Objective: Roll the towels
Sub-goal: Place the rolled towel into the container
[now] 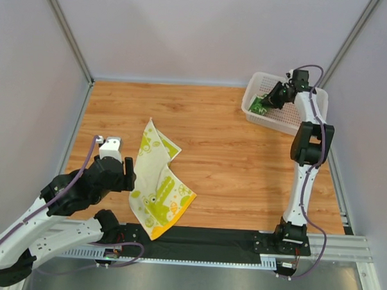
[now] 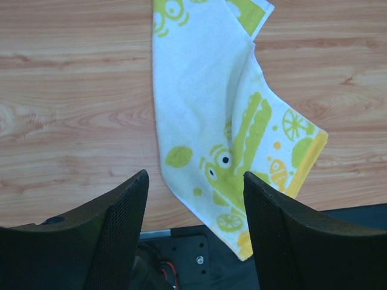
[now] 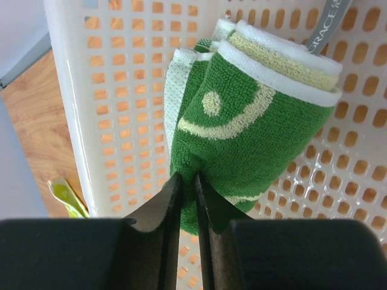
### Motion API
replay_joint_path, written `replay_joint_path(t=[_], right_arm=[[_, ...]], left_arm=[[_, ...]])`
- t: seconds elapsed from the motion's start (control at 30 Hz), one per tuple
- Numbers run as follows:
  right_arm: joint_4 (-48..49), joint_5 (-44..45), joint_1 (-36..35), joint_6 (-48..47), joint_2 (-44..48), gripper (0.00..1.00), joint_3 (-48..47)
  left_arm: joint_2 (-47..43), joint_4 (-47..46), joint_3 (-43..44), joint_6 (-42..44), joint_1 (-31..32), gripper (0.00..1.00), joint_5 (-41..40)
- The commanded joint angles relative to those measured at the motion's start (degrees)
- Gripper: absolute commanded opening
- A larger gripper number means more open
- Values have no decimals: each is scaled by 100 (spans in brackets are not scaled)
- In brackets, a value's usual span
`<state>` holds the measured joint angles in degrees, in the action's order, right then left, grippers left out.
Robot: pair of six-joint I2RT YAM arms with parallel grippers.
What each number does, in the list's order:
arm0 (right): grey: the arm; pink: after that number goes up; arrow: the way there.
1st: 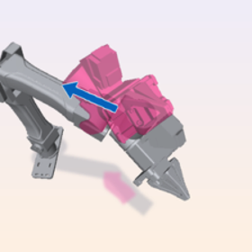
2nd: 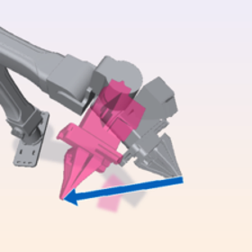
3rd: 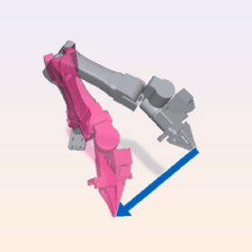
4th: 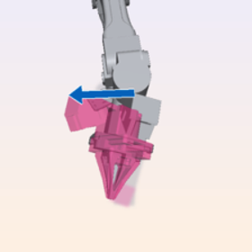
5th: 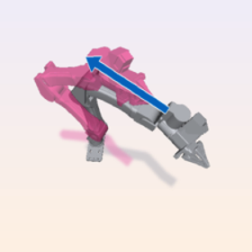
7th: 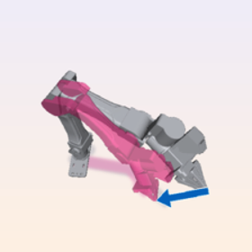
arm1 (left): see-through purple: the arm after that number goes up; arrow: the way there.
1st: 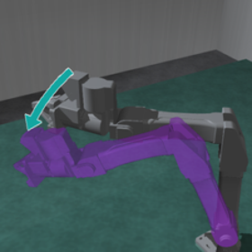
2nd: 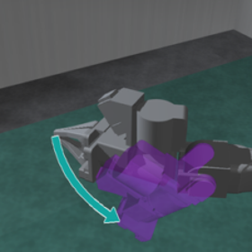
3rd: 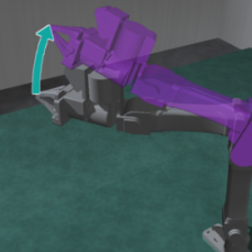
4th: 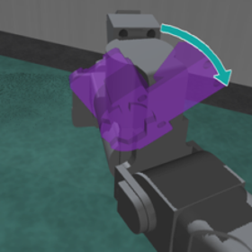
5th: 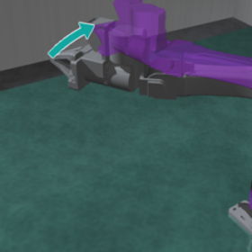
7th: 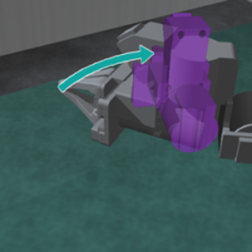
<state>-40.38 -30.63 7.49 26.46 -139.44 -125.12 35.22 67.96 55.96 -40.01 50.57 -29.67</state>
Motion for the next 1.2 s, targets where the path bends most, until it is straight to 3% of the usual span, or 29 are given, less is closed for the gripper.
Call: replay_joint_path(t=[0.0, 0.53, 0.7, 0.77, 0.87, 1.17], right_arm=[[127, -22, -98, 281, -373, 15, -601], [-391, 1200, -520, 123, -1419, 13, -1743], [-322, 1103, -520, 17, -1201, 23, -1595], [-146, 1103, -511, -26, -850, 37, -1420], [-49, 1086, -468, -18, -401, 49, -1191], [-233, 1042, -397, -97, 346, 56, -839]], left_arm=[[-33, -20, 2, -24, -29, 71, -100], [-33, 24, 2, -77, -38, 71, -153], [-68, 41, 11, -95, -38, 71, -144], [-103, 41, 2, -95, -38, 71, -153], [-112, 33, 2, -95, -38, 71, -153], [-209, 42, 2, -112, -38, 70, -144]])
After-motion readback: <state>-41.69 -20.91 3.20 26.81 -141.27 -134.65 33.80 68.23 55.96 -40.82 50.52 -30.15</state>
